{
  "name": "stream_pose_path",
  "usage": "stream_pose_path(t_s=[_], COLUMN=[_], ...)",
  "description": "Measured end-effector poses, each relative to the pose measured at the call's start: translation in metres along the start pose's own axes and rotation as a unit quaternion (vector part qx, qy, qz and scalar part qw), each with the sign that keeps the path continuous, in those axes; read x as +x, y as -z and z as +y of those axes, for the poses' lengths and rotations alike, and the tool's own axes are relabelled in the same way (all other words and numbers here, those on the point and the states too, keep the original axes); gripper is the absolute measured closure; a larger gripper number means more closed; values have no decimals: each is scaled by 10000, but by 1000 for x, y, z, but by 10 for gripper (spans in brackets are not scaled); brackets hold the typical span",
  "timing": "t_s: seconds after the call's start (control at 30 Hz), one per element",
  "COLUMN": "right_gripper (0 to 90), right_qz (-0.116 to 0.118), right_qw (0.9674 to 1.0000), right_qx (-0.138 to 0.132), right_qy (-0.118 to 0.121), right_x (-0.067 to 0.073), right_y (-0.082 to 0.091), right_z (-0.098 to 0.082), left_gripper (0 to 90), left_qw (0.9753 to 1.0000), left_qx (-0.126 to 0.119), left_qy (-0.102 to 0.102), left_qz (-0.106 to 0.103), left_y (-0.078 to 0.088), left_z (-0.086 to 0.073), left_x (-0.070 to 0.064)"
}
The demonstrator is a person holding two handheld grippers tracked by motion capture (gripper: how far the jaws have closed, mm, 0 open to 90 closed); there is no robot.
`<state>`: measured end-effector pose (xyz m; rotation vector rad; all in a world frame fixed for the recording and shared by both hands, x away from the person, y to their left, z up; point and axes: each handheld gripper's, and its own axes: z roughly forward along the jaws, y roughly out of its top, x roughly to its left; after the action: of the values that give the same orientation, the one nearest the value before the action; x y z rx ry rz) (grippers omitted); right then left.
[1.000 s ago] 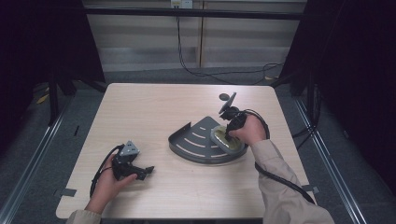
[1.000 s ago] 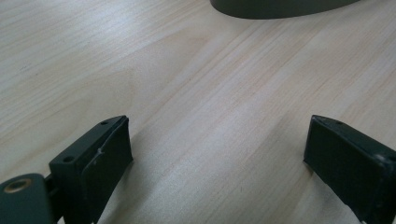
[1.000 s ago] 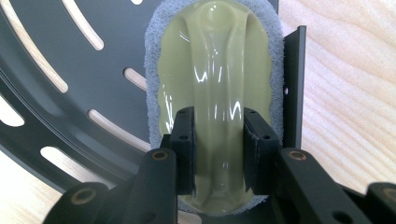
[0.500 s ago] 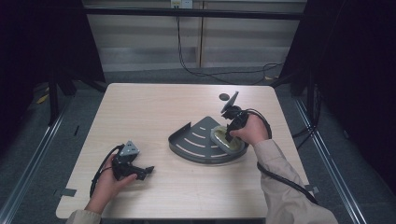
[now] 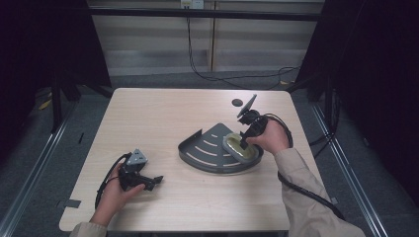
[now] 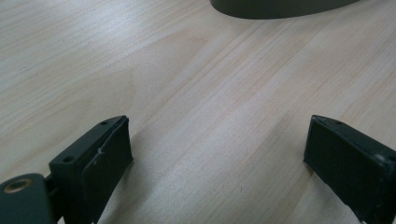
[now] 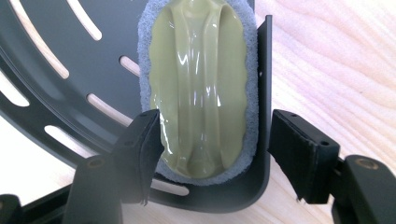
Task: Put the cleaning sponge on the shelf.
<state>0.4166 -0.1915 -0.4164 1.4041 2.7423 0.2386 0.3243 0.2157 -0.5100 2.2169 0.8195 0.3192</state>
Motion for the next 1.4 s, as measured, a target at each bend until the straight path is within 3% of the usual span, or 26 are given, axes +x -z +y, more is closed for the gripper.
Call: stream_pose_path(t_s=[0.8, 1.2, 1.4], right_gripper=[238, 226, 210], right_qz=[-52, 43, 111], right_qw=[9991, 9978, 9973], right_qx=[-205, -403, -373], right_qy=[380, 520, 626], right_x=[8, 11, 13], right_y=[25, 35, 34], right_z=[-22, -38, -47], left_gripper=[69, 69, 69], left_qw=[10000, 10000, 10000], left_qx=[-1, 25, 27], left_qy=[18, -4, -7], left_qz=[-10, -12, -7], left_y=[0, 0, 0], left_z=[0, 0, 0], left_x=[0, 0, 0])
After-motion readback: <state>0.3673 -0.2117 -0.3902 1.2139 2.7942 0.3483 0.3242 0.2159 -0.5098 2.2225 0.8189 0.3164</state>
